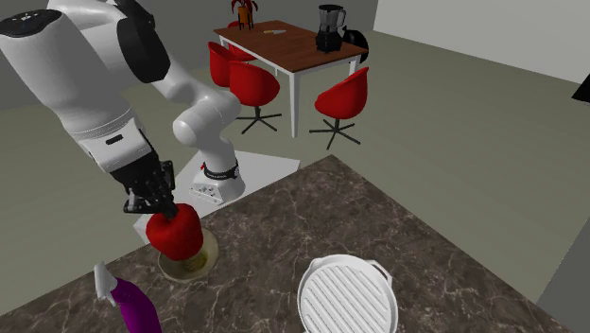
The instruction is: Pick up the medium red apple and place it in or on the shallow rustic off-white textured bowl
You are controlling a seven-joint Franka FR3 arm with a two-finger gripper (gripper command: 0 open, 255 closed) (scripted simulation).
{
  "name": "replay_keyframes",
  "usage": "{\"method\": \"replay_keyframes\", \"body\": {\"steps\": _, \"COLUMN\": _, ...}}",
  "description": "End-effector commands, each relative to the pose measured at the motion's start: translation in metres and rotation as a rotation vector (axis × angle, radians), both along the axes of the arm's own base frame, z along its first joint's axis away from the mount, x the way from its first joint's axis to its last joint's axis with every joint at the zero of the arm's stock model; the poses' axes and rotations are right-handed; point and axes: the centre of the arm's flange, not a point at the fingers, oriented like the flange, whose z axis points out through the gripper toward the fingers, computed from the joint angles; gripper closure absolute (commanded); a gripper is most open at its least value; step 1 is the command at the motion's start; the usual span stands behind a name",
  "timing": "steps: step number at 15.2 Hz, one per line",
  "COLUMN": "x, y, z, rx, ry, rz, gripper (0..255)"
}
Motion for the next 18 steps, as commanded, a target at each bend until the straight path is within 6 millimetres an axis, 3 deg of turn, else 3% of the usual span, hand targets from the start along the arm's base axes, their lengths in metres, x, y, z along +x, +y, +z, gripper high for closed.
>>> {"method": "replay_keyframes", "body": {"steps": 1, "x": 0.000, "y": 0.000, "z": 0.000, "rx": 0.000, "ry": 0.000, "rz": 0.000, "gripper": 0}}
{"method": "replay_keyframes", "body": {"steps": 6, "x": 0.000, "y": 0.000, "z": 0.000, "rx": 0.000, "ry": 0.000, "rz": 0.000, "gripper": 0}}
{"method": "replay_keyframes", "body": {"steps": 10, "x": -0.008, "y": -0.001, "z": 0.049, "rx": 0.000, "ry": 0.000, "rz": 0.000, "gripper": 0}}
{"method": "replay_keyframes", "body": {"steps": 18, "x": -0.008, "y": -0.001, "z": 0.049, "rx": 0.000, "ry": 0.000, "rz": 0.000, "gripper": 0}}
